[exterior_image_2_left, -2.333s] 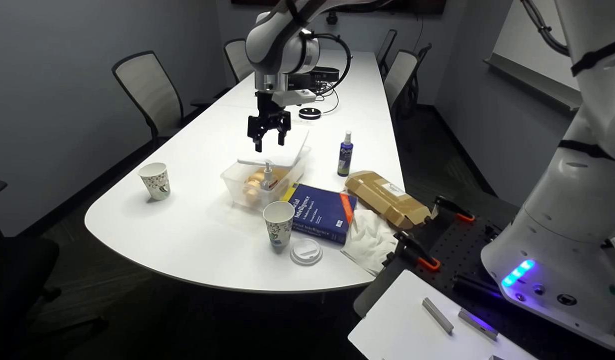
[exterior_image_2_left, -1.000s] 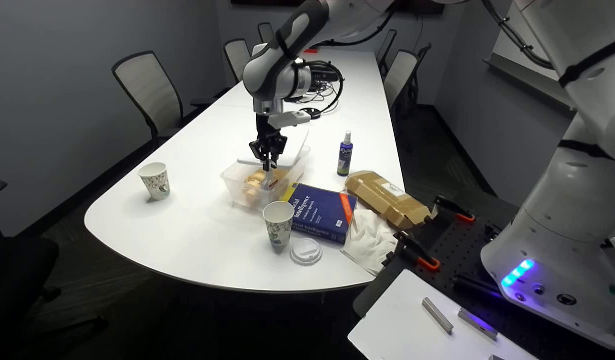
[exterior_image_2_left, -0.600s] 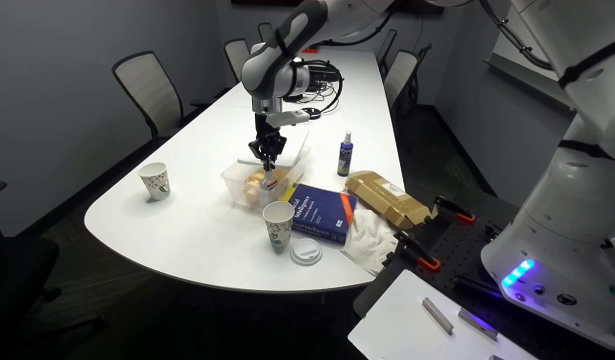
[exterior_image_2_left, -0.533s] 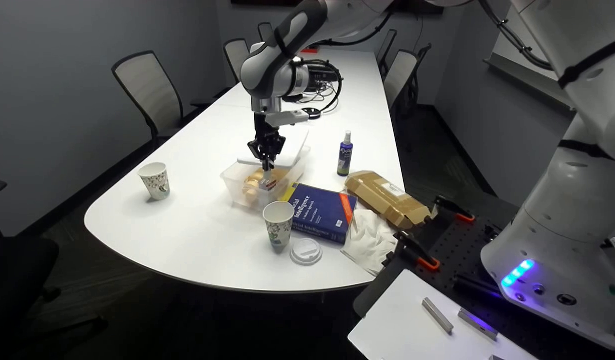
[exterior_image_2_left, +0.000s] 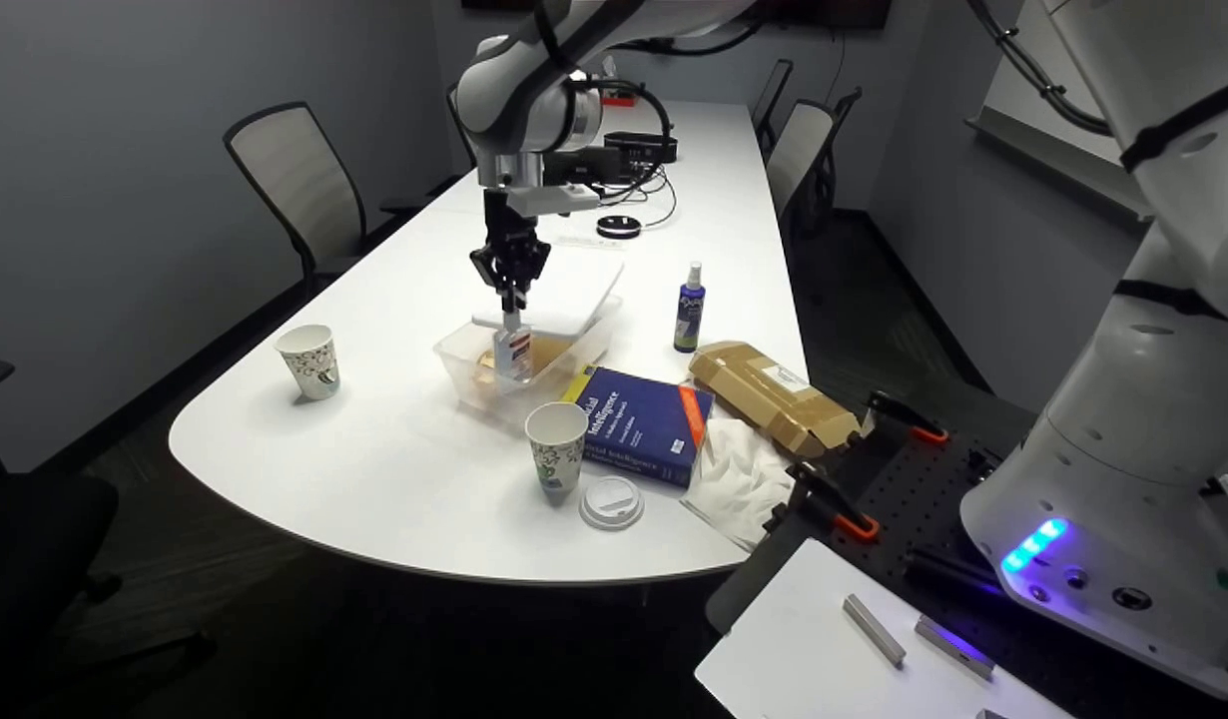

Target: Remove the transparent bottle from the bowl

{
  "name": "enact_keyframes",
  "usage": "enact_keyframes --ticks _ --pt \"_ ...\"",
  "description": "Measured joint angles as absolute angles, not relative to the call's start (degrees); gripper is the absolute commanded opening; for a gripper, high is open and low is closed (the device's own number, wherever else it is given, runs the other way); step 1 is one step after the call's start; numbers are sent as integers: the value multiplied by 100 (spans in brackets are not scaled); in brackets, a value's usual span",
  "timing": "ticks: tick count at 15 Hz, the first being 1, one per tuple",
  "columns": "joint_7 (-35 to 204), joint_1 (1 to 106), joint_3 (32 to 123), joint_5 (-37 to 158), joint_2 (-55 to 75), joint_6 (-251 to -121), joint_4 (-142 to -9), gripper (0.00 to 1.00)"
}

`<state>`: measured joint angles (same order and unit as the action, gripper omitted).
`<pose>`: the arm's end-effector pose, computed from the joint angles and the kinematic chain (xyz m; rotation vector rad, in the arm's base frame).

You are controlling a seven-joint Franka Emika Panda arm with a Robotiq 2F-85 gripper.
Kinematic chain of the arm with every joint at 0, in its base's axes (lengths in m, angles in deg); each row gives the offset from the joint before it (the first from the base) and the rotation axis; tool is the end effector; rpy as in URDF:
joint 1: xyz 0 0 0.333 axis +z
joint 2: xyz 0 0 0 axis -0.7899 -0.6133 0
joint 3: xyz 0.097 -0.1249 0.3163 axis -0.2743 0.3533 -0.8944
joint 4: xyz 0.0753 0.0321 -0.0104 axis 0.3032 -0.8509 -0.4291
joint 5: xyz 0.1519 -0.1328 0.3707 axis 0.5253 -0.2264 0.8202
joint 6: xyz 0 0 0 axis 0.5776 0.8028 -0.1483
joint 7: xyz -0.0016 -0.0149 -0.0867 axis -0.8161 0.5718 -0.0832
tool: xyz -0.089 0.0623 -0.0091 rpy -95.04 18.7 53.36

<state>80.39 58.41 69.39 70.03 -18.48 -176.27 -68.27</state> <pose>0.7454 0.1319 0.2066 -3.0026 -0.1266 0.1491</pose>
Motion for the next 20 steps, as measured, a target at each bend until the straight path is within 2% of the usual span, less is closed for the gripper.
enact_keyframes --ticks 11,20 --pt "8758 5858 7187 6880 -643 -17172 -6886 5" --pt "8835 4805 7763 7117 -65 -18160 -8104 5"
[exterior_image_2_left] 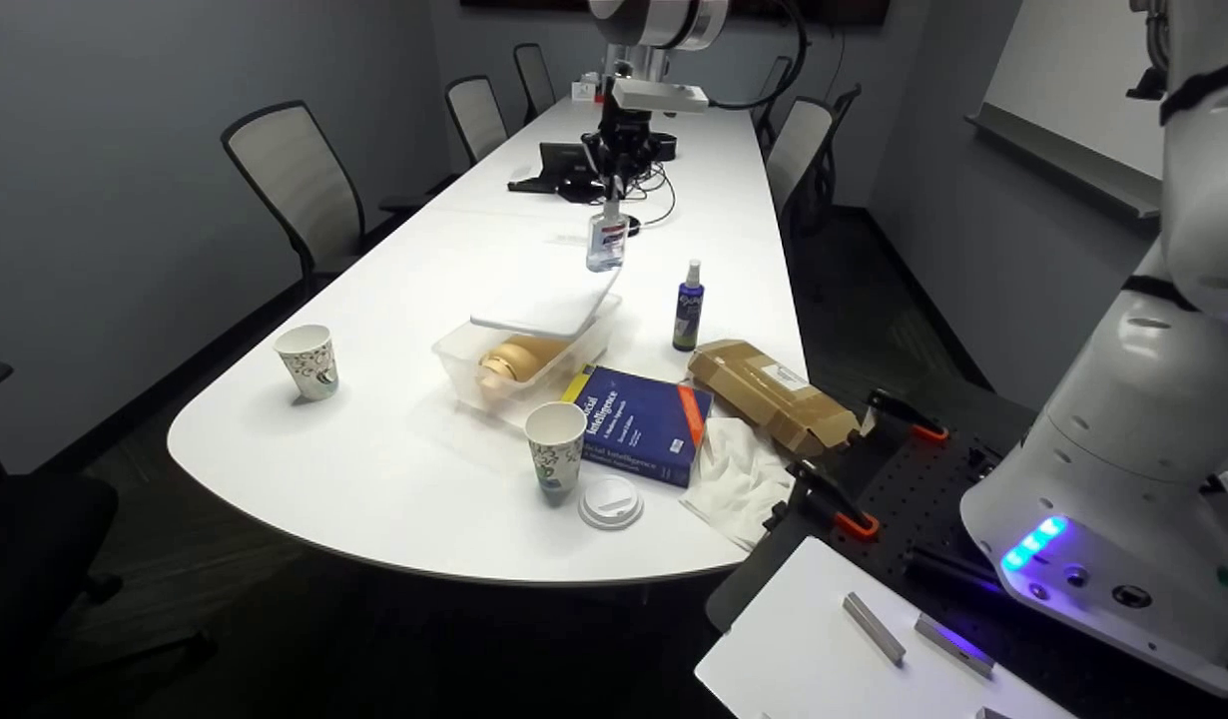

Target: Remove the transparent bottle from the bowl

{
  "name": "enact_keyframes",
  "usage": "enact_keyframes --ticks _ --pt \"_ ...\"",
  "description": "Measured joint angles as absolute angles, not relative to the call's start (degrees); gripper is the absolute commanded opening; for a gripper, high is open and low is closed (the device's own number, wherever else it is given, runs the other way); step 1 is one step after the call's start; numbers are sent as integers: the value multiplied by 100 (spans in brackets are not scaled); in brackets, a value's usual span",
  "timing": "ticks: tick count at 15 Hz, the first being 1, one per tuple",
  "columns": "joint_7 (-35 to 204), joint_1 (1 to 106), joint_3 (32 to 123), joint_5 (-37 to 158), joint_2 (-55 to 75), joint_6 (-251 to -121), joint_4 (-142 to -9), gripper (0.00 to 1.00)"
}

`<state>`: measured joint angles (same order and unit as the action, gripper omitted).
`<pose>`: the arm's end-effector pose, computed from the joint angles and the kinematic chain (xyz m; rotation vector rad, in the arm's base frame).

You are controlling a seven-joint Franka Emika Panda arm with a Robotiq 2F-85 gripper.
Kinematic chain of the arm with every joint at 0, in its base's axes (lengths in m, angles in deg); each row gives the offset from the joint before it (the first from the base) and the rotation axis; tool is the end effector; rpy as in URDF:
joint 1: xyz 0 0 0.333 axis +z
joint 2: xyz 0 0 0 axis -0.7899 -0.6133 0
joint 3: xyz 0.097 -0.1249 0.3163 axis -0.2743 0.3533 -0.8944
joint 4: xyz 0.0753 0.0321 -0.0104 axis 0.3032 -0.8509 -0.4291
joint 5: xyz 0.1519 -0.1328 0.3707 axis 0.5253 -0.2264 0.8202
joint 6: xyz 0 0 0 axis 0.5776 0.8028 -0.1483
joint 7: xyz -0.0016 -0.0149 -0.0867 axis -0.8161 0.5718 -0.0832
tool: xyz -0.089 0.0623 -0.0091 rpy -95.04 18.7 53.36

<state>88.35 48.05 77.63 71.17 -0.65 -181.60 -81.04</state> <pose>0.7134 -0.0929 0.3405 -3.0148 0.5532 -0.1472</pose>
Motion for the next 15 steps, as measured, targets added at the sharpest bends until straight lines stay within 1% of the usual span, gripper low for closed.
enact_keyframes --ticks 4,15 --pt "8835 4525 7811 7259 -53 -18219 -8397 5" --pt "9286 4593 7811 7279 -95 -18364 -9076 5"
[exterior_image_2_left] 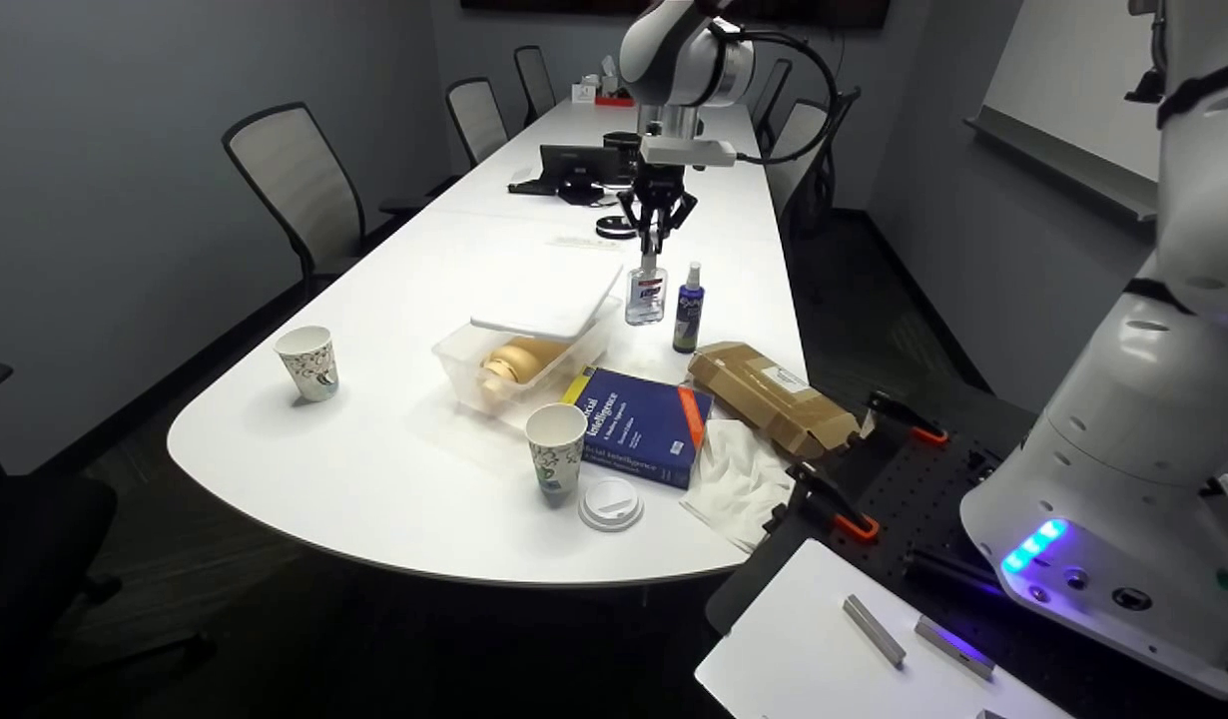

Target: Remove the transparent bottle from the bowl

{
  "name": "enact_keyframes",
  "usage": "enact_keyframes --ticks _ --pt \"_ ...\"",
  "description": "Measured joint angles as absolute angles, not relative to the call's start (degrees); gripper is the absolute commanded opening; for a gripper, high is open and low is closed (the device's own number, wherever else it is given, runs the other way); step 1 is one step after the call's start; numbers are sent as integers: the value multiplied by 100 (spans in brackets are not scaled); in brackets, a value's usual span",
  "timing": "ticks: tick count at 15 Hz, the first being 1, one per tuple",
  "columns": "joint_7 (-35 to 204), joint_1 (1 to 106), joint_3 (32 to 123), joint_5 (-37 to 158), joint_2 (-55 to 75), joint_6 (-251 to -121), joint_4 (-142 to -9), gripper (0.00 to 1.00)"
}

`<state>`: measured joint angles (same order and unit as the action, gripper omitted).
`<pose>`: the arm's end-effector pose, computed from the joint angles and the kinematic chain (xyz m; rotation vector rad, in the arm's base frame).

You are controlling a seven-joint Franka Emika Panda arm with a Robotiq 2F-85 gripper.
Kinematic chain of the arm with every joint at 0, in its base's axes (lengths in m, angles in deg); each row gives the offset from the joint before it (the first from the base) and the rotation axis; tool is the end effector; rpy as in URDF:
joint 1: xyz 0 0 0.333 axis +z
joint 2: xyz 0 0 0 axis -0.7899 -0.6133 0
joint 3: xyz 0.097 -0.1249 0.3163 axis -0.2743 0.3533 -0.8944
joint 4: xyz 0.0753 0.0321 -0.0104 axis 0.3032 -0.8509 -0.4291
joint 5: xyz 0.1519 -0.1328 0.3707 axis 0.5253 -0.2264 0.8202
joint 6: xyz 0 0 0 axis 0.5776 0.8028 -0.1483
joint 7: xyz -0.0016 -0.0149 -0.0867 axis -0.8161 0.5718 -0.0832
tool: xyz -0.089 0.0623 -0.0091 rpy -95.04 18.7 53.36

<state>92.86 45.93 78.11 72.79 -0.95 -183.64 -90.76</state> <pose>0.6602 -0.1185 0.2622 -2.9603 0.7847 0.0666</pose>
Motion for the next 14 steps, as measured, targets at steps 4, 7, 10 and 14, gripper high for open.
enact_keyframes --ticks 4,7,10,14 --pt "9255 4578 7810 7456 -331 -18895 -9220 5" --pt "9239 4552 7791 7595 -574 -19237 -9226 5" --pt "9237 4510 7759 7643 -774 -19432 -9196 5" --pt "9237 4486 7730 7648 -982 -19486 -9086 5"
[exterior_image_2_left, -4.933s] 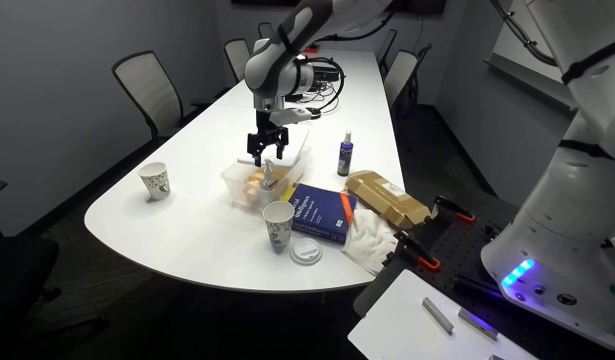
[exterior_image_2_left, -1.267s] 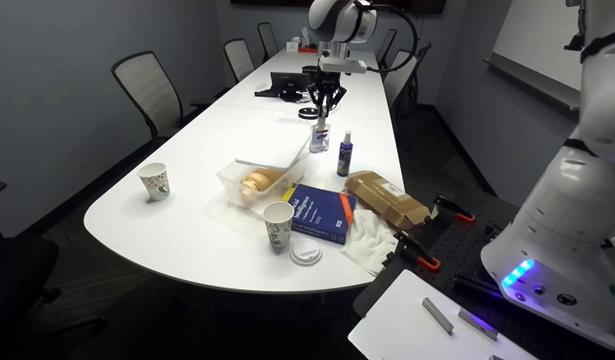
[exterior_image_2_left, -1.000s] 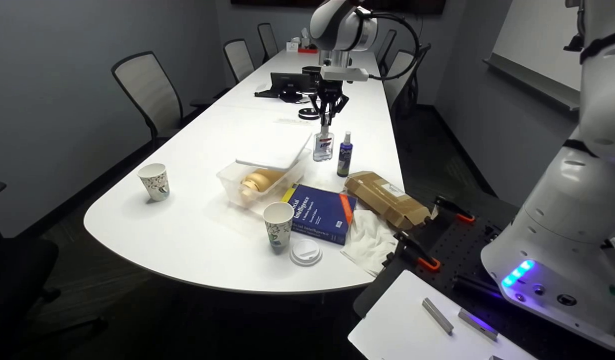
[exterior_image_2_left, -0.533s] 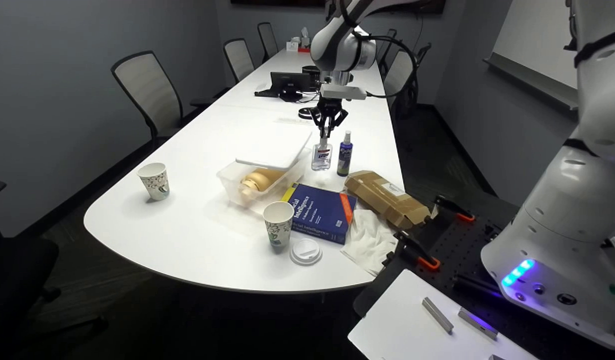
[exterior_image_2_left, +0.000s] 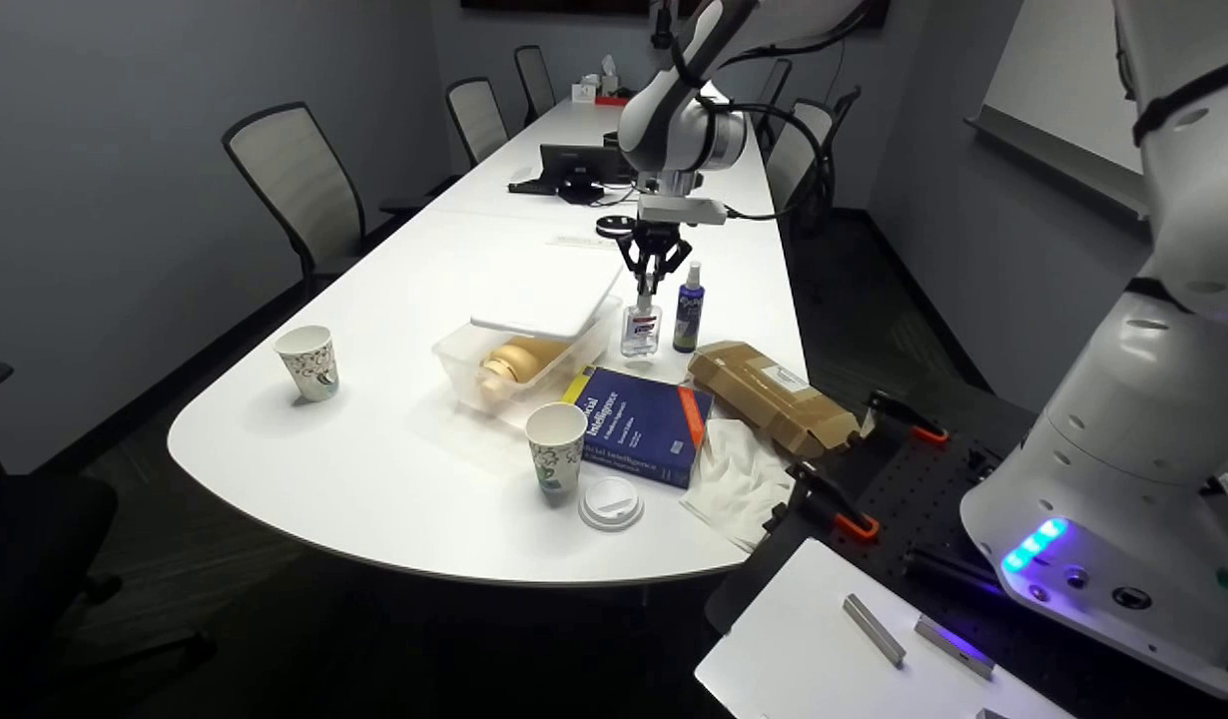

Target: Remove the transparent bottle from the bowl

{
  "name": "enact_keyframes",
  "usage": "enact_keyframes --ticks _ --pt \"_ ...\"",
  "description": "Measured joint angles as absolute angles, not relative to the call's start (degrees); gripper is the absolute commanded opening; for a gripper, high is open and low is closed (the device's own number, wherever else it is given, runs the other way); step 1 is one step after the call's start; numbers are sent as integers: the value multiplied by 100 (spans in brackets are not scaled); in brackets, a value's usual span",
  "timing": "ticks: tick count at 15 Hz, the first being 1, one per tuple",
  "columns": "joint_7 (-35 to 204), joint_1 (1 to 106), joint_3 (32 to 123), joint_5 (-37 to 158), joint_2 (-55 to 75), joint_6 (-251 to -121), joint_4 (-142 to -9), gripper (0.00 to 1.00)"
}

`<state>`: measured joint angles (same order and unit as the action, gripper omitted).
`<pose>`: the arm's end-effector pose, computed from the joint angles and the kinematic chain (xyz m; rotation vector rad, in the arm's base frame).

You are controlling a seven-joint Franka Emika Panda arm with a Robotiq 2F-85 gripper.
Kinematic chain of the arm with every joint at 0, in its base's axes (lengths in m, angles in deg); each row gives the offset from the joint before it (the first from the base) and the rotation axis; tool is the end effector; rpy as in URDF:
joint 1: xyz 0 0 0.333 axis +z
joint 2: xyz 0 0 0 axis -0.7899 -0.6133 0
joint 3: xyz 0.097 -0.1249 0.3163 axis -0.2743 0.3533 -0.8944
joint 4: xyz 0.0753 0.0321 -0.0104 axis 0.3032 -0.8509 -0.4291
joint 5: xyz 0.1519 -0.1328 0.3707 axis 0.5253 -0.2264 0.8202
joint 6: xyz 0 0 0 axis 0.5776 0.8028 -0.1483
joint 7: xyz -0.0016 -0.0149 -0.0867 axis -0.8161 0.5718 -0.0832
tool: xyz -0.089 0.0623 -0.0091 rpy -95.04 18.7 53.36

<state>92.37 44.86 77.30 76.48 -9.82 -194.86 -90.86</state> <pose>0.6615 -0.1277 0.1737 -2.9199 0.8720 0.0046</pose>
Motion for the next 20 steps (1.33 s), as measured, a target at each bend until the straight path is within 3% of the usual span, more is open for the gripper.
enact_keyframes --ticks 3,4,5,12,20 --pt "9237 4461 7696 7648 -1126 -19486 -8959 5" --pt "9238 4461 7695 7648 -1174 -19479 -8910 46" --pt "9242 4459 7695 7648 -1218 -19459 -8863 47" --pt "9250 4455 7684 7654 -1329 -19228 -8555 98" --pt "9257 4729 7551 7639 -697 -18639 -8485 100"
